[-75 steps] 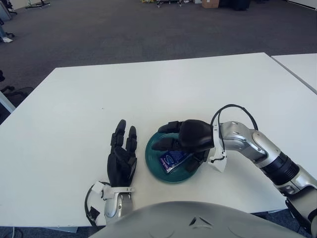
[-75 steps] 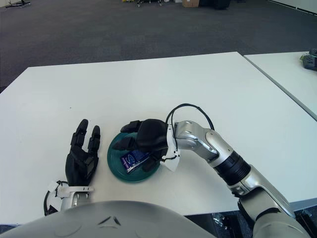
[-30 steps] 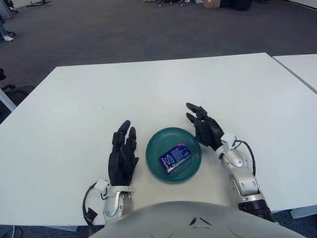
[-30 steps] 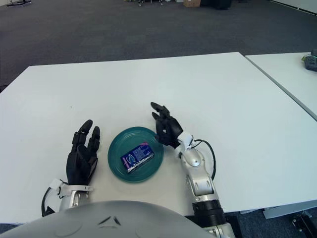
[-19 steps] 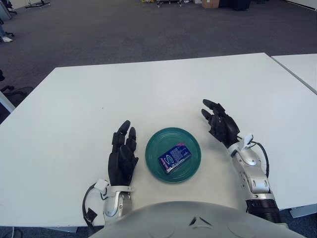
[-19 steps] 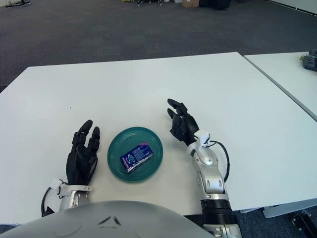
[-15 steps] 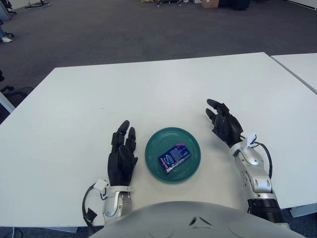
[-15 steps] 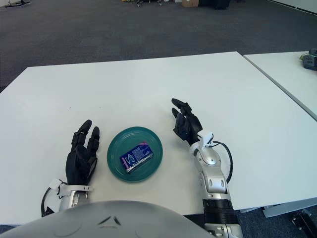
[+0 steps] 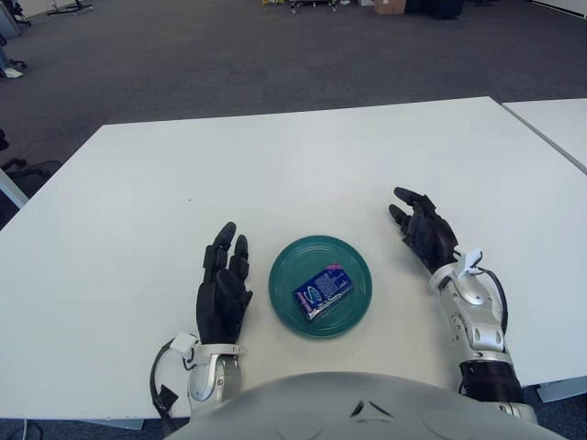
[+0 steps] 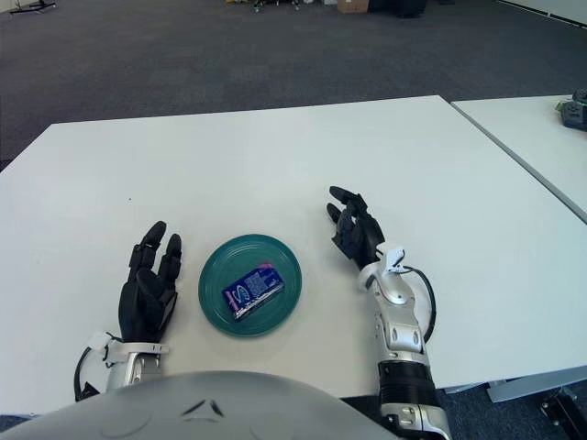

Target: Put the gum into the plate.

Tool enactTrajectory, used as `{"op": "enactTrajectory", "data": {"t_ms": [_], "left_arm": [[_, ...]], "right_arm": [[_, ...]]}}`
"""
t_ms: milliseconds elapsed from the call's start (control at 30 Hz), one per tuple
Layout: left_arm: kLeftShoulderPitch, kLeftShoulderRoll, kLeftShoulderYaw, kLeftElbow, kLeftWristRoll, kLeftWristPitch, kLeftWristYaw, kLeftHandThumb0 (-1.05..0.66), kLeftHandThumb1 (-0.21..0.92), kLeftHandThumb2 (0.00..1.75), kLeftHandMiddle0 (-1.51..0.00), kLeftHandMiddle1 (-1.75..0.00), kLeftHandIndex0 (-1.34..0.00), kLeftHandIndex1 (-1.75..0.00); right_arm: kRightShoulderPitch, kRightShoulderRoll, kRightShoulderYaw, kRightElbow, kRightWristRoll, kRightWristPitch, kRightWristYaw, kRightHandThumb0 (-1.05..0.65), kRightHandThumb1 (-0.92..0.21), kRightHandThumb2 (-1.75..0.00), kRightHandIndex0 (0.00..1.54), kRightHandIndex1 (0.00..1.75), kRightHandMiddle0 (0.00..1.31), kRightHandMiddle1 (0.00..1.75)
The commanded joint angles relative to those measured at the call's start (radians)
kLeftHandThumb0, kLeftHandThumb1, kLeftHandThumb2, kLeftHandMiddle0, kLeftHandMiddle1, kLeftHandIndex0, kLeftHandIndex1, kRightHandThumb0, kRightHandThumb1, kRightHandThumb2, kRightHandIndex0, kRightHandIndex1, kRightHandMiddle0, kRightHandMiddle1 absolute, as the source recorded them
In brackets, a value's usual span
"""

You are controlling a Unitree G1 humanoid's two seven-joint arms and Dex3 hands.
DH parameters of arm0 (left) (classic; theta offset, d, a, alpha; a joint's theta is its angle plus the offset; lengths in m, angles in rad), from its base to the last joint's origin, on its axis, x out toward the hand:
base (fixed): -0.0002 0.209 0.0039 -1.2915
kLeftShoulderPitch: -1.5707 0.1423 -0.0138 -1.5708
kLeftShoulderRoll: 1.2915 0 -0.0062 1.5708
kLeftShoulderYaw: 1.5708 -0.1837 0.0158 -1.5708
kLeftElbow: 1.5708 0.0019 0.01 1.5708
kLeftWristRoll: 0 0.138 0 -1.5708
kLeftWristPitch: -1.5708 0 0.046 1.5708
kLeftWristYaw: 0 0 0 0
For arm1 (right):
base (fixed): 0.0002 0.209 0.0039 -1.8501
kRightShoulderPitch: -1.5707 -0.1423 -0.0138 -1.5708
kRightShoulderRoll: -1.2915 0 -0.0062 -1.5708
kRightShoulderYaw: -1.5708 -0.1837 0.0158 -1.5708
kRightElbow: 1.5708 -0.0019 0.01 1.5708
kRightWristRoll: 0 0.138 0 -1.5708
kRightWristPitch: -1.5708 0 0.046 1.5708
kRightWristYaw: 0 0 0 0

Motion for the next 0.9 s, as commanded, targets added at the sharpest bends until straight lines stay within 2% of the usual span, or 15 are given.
{"op": "enactTrajectory", "data": {"t_ms": [0,133,267,467,633,867], "left_arm": [[0.015,-0.011,0.013,0.031,0.007,0.029,0.01,-1.05,0.92,0.87,-0.19,-0.01,0.0,-0.59],[0.017,-0.008,0.01,0.019,0.031,0.031,0.018,-1.05,0.92,0.88,-0.19,0.0,0.0,-0.58],[0.022,-0.007,0.0,0.001,0.081,0.036,0.043,-1.05,0.92,0.91,-0.18,0.0,0.0,-0.55],[0.044,-0.021,-0.027,-0.057,0.132,0.069,0.093,-1.05,0.92,0.95,-0.15,0.0,0.0,-0.49],[0.083,-0.039,-0.077,-0.13,0.188,0.087,0.159,-1.05,0.92,0.97,-0.11,0.0,0.0,-0.42],[0.083,-0.032,-0.103,-0.147,0.168,0.096,0.185,-1.05,0.92,0.92,-0.06,0.0,0.0,-0.47]], "right_arm": [[0.041,0.021,0.026,-0.005,-0.016,-0.029,-0.007,-0.89,-0.92,-0.94,0.33,0.02,0.0,0.7],[0.087,0.044,0.058,0.008,-0.055,-0.062,-0.038,-0.85,-0.92,-0.94,0.3,0.01,0.0,0.63],[0.13,0.064,0.077,-0.005,-0.078,-0.053,-0.076,-0.82,-0.92,-0.94,0.27,0.0,0.0,0.58],[0.139,0.11,0.099,0.0,-0.116,-0.015,-0.163,-0.81,-0.92,-0.94,0.21,0.0,0.0,0.51],[0.131,0.175,0.123,0.059,-0.191,-0.04,-0.29,-0.85,-0.92,-0.96,0.13,0.0,0.0,0.42],[0.178,0.181,0.159,0.057,-0.265,-0.058,-0.348,-0.88,-0.92,-1.0,0.04,0.0,0.0,0.25]]}}
